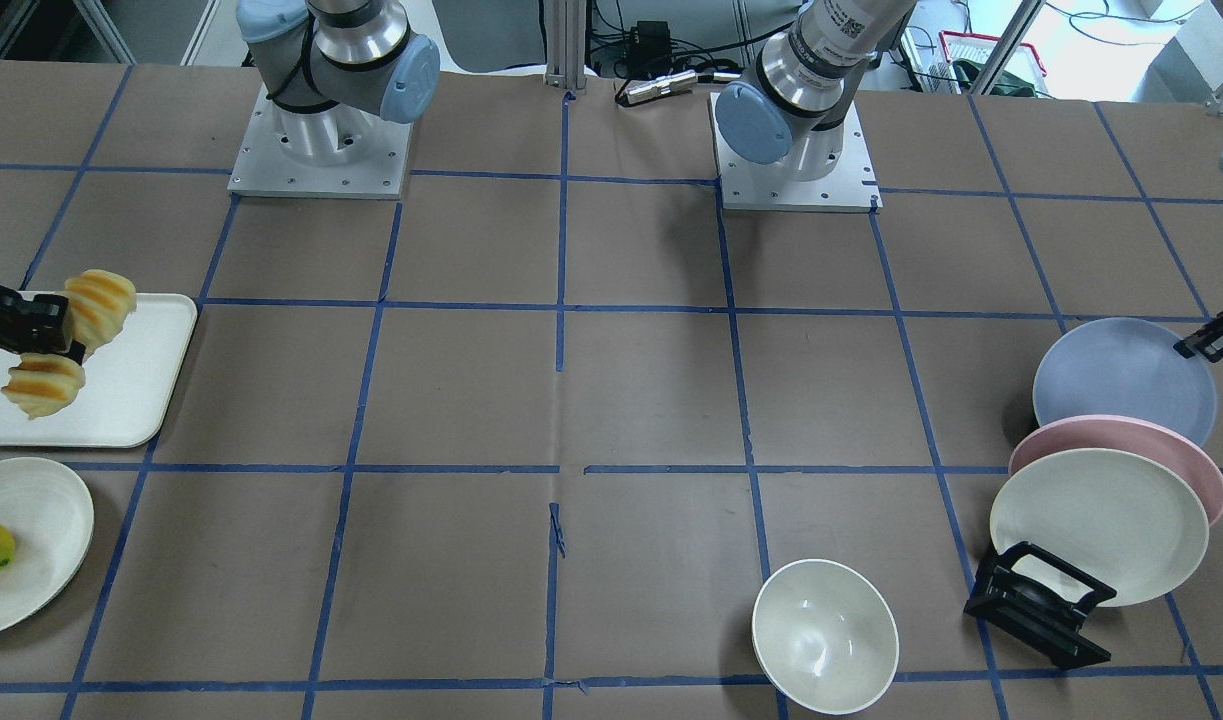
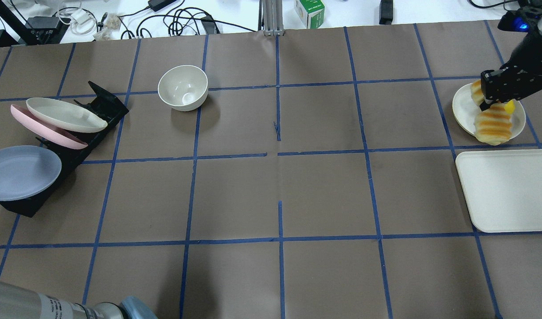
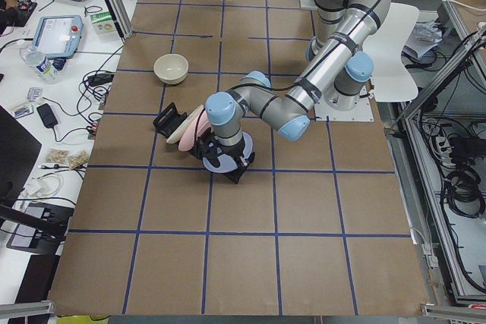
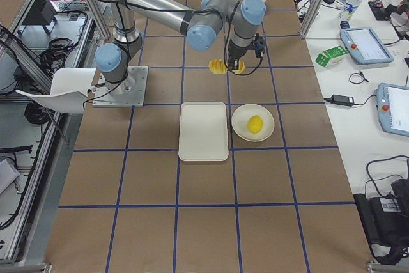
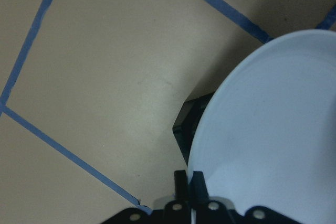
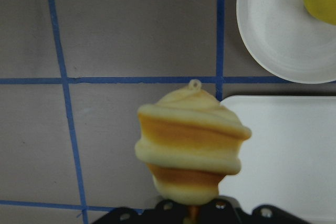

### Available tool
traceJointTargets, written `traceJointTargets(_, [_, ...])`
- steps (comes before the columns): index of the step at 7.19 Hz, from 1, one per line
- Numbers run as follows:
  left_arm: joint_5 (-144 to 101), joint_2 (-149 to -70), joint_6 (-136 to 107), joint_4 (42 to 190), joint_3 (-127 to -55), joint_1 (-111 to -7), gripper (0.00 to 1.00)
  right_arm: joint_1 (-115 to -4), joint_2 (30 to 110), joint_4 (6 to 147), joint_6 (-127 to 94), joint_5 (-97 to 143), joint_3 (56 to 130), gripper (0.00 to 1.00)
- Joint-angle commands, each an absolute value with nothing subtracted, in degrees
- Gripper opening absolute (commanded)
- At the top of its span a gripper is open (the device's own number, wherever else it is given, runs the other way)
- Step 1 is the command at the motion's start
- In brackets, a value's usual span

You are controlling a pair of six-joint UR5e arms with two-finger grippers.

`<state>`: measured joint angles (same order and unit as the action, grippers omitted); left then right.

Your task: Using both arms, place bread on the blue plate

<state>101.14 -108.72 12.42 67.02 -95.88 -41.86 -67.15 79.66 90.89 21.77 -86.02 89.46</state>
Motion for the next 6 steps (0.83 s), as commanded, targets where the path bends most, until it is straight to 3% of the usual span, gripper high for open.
traceJointTargets(1, [101.7, -105.1, 12.8, 68.4, -94.2, -41.7, 0.0, -70.4, 80.3, 90.4, 17.8, -85.3, 89.2, 0.0])
traceJointTargets(6, [109.5, -93.8, 12.7, 88.1, -85.1, -42.3, 0.0, -73.1, 81.1, 90.4, 14.3, -85.2, 89.8, 0.0])
